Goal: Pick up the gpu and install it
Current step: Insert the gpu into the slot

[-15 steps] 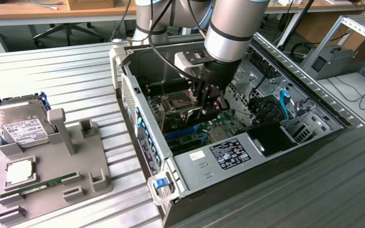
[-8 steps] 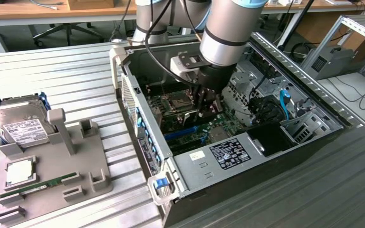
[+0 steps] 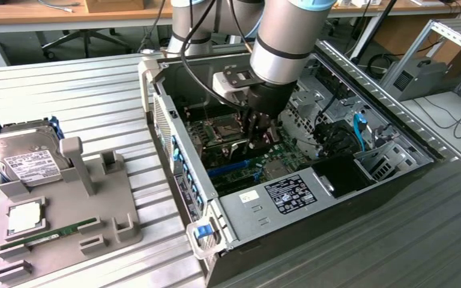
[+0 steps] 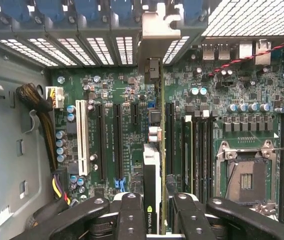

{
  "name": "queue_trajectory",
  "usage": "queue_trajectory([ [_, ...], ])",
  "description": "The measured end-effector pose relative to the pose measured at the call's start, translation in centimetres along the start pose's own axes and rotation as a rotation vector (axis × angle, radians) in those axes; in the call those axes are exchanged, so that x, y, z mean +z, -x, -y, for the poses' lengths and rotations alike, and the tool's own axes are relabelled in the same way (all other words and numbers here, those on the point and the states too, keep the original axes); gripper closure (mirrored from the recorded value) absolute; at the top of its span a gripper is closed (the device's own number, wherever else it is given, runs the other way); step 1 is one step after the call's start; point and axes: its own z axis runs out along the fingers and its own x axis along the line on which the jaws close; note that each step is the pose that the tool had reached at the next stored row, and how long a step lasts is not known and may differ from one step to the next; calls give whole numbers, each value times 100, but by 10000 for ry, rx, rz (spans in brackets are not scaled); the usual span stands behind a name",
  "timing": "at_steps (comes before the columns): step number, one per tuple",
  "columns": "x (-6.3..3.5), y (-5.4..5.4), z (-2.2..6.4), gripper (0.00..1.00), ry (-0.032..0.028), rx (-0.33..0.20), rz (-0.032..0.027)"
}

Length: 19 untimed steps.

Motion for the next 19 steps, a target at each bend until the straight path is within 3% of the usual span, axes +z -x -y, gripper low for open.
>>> queue_trajectory([
  [19, 2, -3, -98, 73, 0, -1, 0],
])
